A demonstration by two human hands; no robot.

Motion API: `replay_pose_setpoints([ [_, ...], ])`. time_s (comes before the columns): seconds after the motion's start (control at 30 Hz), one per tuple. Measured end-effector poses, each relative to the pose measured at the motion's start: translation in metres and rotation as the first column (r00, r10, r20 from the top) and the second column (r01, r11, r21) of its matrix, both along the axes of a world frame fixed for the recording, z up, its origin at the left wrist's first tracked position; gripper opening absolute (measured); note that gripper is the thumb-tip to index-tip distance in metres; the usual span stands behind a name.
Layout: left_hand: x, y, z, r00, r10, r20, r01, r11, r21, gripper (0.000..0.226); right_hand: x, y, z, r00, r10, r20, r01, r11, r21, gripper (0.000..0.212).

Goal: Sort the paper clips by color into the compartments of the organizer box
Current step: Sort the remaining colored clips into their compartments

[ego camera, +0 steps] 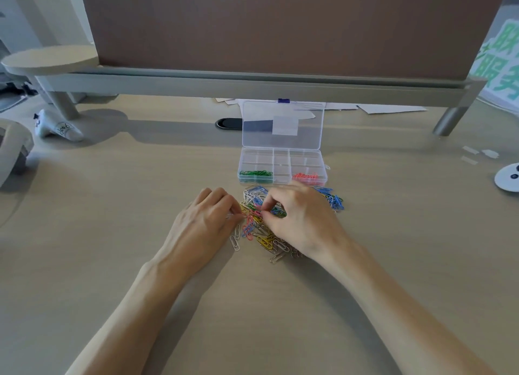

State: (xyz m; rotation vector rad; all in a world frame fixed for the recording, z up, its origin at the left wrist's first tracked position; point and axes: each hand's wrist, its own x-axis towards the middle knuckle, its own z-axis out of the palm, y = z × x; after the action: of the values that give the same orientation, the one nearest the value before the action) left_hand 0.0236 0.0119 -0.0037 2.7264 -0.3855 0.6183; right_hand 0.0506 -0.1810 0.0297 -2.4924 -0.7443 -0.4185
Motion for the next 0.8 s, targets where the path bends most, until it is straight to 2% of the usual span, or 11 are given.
replay_pose_setpoints([
  [0.1,-0.001,-0.001,0.003,1.000,0.000,-0.017,0.000,1.000,-0.002,0.011,0.005,0.005,-0.002,1.000,0.024,-0.004,-0.024,0.997,-0.075,0.008],
  [0.2,-0.002,0.000,0.005,1.000,0.008,-0.025,-0.009,1.000,-0.010,0.016,0.007,0.006,-0.001,1.000,0.014,-0.027,-0.016,0.997,-0.081,0.014],
  [0.33,-0.001,-0.005,0.008,0.991,0.059,-0.119,-0.069,0.995,-0.078,0.016,0.009,0.009,-0.004,0.998,-0.013,-0.057,0.004,0.988,-0.156,0.030],
  [0.6,0.006,-0.006,0.009,0.957,0.078,-0.279,-0.115,0.986,-0.121,0.018,0.013,0.011,-0.003,0.987,-0.034,-0.158,0.011,0.990,-0.141,0.013],
  [0.8,0.003,-0.007,0.010,0.970,0.060,-0.234,-0.091,0.989,-0.121,0.017,0.012,0.008,-0.001,0.985,-0.021,-0.174,0.000,0.993,-0.120,0.012],
])
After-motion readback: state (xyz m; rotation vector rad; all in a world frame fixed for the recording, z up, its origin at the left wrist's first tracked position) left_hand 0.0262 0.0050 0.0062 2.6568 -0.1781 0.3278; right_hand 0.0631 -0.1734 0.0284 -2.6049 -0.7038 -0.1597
